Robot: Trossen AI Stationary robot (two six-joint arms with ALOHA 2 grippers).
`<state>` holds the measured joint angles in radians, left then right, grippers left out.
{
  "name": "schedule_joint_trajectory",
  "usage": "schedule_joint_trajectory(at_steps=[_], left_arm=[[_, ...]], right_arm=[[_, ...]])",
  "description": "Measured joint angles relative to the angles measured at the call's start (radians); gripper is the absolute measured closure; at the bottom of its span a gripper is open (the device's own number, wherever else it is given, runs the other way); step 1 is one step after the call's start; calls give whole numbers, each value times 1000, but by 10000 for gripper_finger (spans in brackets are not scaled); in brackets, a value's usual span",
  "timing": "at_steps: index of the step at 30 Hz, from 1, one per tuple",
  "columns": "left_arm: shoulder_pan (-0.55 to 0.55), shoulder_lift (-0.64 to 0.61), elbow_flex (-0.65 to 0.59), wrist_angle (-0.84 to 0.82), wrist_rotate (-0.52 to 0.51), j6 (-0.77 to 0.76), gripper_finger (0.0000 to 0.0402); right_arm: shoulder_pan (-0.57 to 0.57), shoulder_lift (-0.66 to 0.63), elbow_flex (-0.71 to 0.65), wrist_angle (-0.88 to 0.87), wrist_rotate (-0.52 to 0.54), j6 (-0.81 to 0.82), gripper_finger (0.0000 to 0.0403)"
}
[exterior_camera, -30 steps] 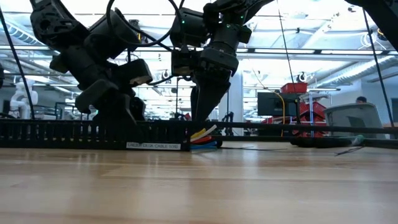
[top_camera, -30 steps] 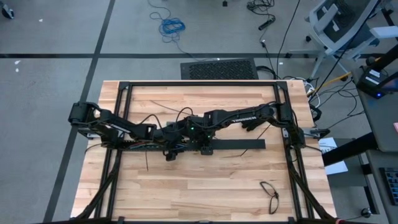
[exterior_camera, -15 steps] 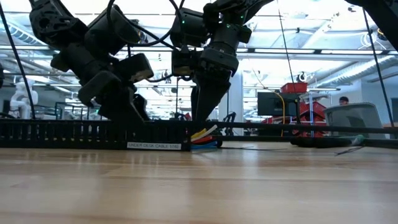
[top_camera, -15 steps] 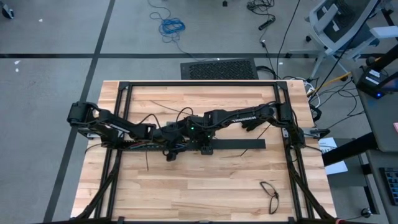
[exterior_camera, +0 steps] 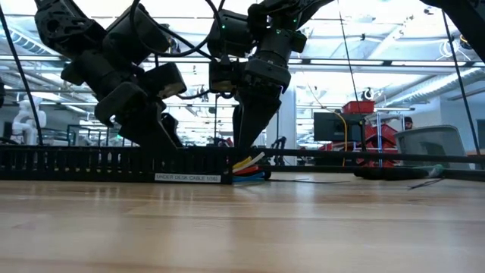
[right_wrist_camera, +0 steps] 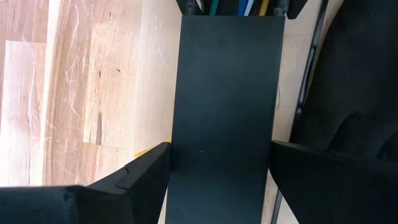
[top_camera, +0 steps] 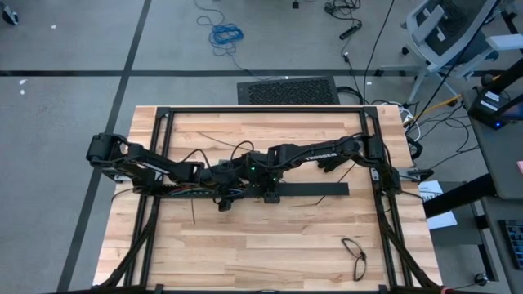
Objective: Ziptie cables
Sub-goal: Close the cable duct
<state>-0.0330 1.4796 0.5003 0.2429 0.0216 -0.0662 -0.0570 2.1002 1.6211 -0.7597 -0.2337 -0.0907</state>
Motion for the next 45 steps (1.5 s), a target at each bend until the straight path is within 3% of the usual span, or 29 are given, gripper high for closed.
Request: schedule_joint_trajectory(at_steps=[15,25,45], left_arm=[[0,0,0,10,-34,20,123],[0,0,0,9,-42,19,162],[0,2,-2,29,-45,30,164]], right_arm=[[0,0,0,0,3,0,147],[-1,0,-1,15,5,0,147],[-1,-1,2,131,-2,-38,147]])
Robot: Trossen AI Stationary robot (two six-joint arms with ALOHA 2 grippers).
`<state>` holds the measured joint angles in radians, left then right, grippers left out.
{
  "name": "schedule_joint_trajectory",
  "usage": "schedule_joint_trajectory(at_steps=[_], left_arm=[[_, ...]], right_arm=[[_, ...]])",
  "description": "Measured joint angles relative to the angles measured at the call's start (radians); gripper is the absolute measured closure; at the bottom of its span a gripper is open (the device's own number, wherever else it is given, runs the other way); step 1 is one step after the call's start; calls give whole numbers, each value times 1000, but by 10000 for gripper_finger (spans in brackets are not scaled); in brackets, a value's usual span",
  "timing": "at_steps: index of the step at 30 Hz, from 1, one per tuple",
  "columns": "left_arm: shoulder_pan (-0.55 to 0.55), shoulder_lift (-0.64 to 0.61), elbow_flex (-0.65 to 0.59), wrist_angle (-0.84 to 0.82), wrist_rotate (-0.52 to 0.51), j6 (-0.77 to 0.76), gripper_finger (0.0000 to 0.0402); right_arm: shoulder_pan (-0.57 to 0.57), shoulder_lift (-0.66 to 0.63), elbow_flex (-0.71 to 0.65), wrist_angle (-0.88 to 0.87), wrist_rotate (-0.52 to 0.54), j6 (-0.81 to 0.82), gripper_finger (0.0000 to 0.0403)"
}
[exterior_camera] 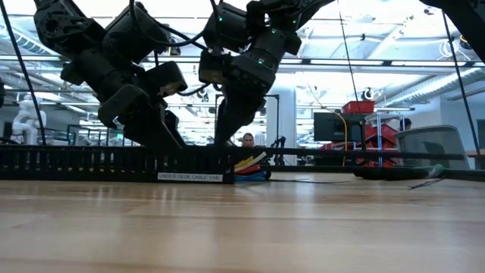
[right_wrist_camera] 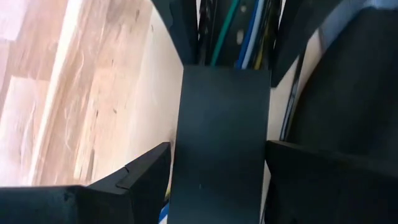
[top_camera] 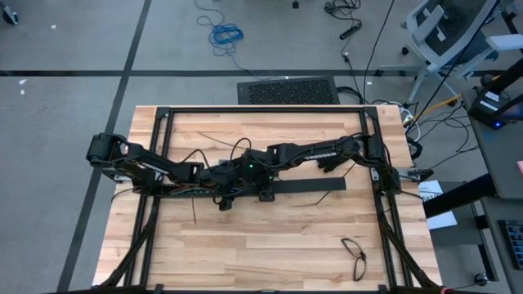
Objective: Ziptie cables
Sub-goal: Close the cable duct
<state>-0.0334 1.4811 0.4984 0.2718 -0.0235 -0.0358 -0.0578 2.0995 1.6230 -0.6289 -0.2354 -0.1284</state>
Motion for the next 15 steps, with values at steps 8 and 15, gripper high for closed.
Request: schedule_joint_trajectory(at_steps=[8,15], left_arm=[[0,0,0,-2,0,-1,164],[0,0,1,-3,0,-4,164]], right_arm=[[1,0,0,4,-3,8,147],[1,0,0,-6,-2,10,147]])
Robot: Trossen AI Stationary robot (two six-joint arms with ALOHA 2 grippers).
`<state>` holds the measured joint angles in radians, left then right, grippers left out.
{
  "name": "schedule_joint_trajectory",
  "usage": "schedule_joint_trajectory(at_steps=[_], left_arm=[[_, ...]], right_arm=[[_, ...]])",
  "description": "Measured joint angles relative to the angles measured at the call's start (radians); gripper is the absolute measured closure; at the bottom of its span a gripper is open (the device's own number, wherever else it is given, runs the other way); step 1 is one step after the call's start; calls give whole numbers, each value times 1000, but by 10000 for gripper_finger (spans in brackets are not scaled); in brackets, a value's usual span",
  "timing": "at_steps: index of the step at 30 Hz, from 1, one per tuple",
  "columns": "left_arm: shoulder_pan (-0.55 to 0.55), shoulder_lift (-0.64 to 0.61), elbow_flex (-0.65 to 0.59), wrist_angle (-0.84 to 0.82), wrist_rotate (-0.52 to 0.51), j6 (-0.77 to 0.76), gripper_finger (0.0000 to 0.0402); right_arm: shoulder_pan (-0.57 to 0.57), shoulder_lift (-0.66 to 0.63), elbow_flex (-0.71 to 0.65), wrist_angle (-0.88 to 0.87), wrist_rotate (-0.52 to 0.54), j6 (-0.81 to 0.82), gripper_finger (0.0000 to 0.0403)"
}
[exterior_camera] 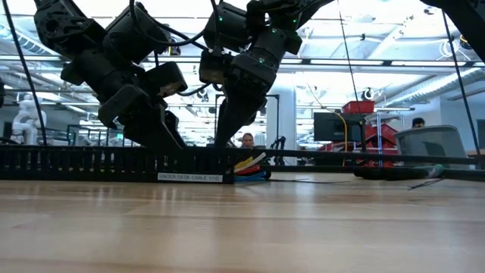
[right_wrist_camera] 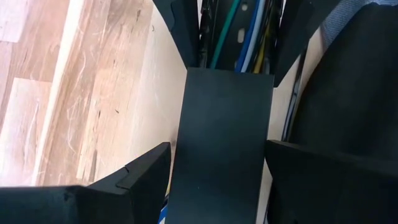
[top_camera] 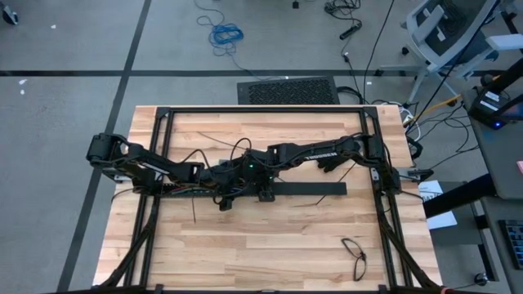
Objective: Ziptie cables
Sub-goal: Close the cable duct
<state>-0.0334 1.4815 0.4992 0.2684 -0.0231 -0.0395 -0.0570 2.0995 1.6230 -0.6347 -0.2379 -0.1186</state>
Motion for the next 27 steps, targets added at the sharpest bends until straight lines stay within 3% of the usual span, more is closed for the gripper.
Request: schedule_joint_trajectory(at_steps=[27], left_arm=[[0,0,26,-56,18,-31,164]], right_arm=[[0,0,-1,-31,0,2,147]])
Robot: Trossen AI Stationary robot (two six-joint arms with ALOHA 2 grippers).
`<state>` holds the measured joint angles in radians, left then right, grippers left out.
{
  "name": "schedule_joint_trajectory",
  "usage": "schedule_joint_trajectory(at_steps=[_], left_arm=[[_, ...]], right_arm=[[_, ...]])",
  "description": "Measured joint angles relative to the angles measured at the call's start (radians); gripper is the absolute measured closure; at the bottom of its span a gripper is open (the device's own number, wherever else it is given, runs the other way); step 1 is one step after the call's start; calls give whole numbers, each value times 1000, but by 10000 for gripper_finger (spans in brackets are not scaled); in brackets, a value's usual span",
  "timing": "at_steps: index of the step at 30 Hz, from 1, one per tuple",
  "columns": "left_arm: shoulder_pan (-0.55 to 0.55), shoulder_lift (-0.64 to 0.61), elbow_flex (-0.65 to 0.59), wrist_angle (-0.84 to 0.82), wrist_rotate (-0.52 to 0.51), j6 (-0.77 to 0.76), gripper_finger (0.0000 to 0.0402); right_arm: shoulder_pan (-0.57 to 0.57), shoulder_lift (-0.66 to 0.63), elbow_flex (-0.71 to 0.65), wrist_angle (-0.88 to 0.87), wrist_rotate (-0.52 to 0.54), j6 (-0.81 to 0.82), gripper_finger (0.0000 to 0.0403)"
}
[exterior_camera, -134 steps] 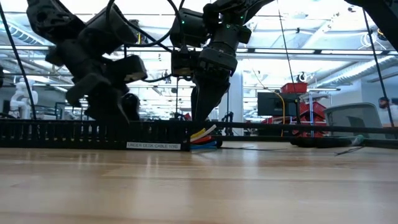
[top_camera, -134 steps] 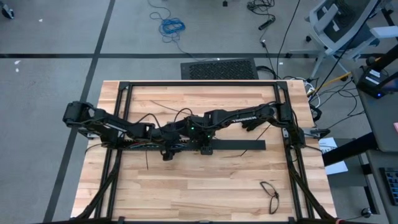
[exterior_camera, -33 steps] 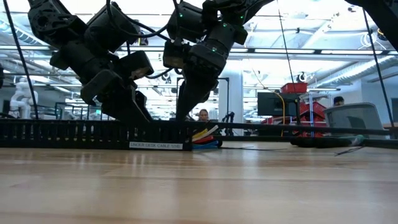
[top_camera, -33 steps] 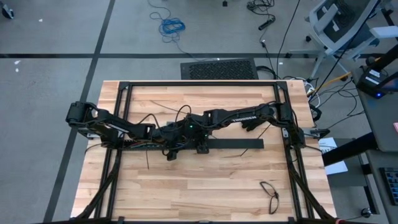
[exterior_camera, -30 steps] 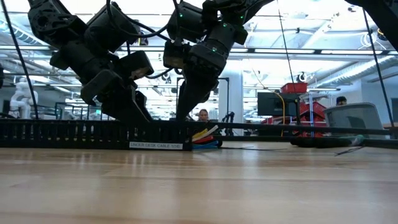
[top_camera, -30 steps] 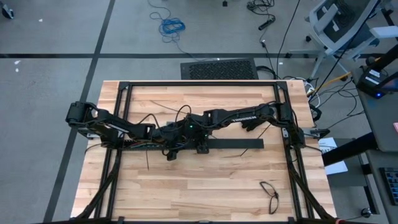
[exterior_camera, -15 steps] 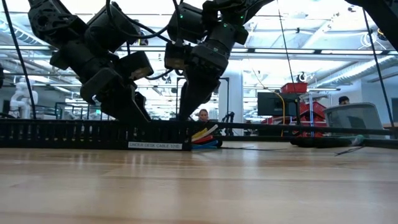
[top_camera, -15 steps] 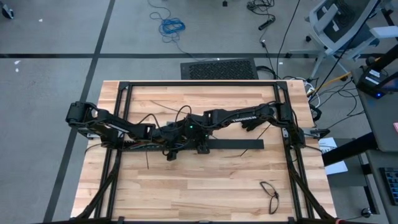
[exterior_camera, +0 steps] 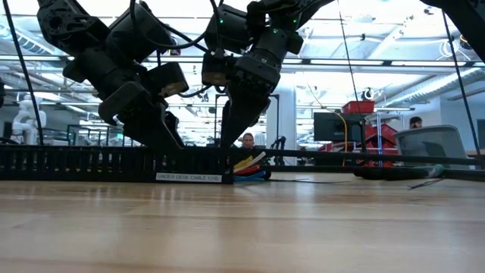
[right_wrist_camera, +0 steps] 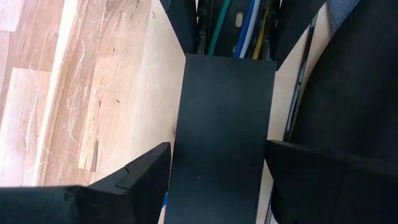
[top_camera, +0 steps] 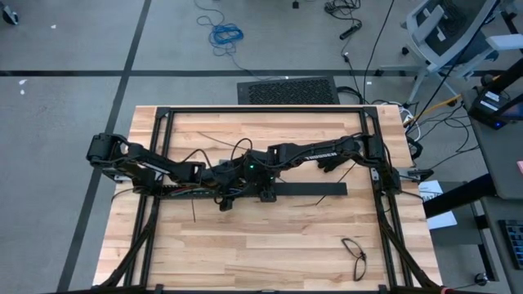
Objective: Ziptie cables
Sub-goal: Close the cable duct
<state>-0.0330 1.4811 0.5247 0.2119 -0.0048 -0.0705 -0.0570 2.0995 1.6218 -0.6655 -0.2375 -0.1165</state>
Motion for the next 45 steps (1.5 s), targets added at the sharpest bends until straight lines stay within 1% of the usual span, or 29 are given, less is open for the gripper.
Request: schedule_joint_trajectory(at_steps=[6,16,27,33,38,45], left_arm=[[0,0,0,0,0,27,164],[0,0,0,3,-1,17,164],[2,-2,3,-21,64,-28,164],[2,-2,16,-39,74,-30,164],[1,-1,20,3,79,-33,164],[1,-1,20,3,69,-18,164]], right_arm=[[0,0,-1,0,0,0,147],[0,0,-2,2,1,0,147],[1,1,-2,1,-2,0,147],[1,1,-2,0,-3,0,147],[1,1,-1,-2,-5,-1,147],[1,1,-1,1,0,-4,147]])
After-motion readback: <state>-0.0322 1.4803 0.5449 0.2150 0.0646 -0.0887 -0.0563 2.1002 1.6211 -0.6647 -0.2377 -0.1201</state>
